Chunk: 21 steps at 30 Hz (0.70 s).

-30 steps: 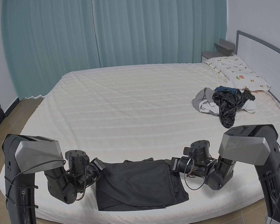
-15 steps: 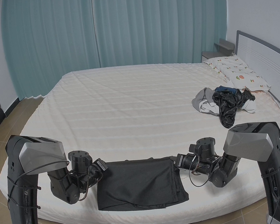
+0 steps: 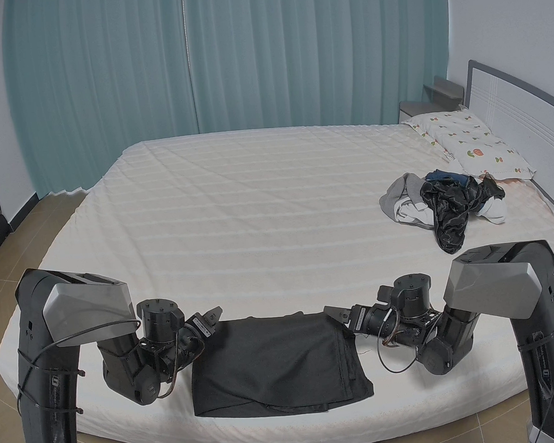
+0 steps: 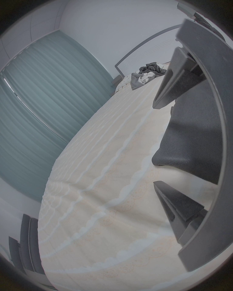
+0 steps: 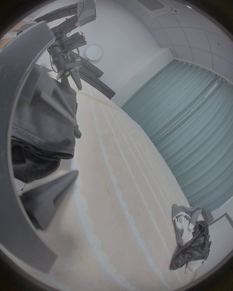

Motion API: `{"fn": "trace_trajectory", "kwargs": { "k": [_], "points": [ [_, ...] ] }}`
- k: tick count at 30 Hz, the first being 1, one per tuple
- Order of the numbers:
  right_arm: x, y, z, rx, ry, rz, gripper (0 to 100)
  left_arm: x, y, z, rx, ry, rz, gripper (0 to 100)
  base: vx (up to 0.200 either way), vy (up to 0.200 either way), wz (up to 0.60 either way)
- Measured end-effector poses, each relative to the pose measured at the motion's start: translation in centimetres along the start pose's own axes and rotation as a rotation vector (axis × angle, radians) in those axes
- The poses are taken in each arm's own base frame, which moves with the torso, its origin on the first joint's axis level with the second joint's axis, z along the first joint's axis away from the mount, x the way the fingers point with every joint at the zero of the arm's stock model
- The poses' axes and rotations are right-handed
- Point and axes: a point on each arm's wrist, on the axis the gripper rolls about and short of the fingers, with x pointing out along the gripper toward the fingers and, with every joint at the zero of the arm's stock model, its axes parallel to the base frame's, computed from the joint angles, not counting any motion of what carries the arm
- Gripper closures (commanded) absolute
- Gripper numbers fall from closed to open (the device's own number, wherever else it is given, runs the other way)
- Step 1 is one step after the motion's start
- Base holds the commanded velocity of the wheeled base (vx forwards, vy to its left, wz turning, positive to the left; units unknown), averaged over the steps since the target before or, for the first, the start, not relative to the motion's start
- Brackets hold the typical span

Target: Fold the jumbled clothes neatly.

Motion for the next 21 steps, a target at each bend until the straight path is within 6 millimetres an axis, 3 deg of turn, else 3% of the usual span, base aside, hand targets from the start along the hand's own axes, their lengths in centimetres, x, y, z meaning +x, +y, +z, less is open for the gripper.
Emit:
{"fn": "trace_trajectory", "kwargs": {
  "k": [6, 13, 17, 21],
  "points": [
    [-3.7, 0.5, -1.6, 0.002, 0.068, -0.002, 0, -1.1, 0.6, 0.1, -0.012, -0.007, 0.007, 0, 0.000, 0.000, 0.00],
    [-8.2, 2.4, -4.3, -0.030, 0.155, 0.052, 0, -2.4, 1.5, 0.6, -0.050, -0.008, 0.030, 0, 0.000, 0.000, 0.00],
    [-9.0, 3.1, -5.9, -0.051, 0.221, 0.073, 0, -3.0, 1.8, 0.7, -0.063, -0.005, 0.043, 0, 0.000, 0.000, 0.00],
    [-8.7, 3.5, -6.5, -0.063, 0.235, 0.092, 0, -3.2, 1.9, 0.8, -0.066, -0.006, 0.048, 0, 0.000, 0.000, 0.00]
  ]
}}
